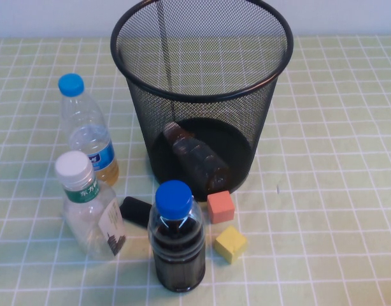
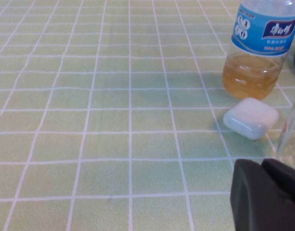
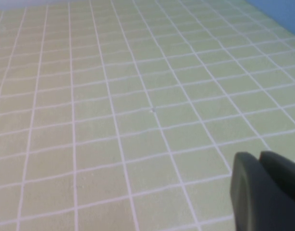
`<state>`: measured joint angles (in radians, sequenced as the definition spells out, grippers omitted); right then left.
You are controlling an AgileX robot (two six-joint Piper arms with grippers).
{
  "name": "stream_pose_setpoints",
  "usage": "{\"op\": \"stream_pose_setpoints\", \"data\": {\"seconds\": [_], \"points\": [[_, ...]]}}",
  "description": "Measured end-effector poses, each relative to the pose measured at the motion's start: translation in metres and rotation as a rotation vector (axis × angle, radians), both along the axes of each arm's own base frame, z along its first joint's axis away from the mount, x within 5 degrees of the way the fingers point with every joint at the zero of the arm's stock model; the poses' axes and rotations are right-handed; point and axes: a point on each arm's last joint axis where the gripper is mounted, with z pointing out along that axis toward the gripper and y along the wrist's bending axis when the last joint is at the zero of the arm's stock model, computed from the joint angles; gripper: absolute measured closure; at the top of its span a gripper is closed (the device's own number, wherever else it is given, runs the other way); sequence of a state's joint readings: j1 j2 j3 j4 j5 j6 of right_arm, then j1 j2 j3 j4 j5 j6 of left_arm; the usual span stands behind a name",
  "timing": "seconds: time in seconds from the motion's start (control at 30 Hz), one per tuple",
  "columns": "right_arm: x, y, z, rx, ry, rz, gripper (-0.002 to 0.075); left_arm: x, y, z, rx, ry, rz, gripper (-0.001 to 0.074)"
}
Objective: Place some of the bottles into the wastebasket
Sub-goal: Pick up a bottle from the table with left arm
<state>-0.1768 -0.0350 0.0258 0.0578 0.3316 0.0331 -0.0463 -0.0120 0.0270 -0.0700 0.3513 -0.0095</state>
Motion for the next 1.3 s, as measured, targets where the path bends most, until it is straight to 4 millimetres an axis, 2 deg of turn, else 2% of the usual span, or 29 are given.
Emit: {"op": "stream_pose_setpoints", "data": {"seconds": [1.3], "points": [[-0.0001,-0.0001,-0.0002,0.0,0.002,-0.001,0.0726,0.0,0.0,0.0,0.0,0.0,0.0,0.0739]]}}
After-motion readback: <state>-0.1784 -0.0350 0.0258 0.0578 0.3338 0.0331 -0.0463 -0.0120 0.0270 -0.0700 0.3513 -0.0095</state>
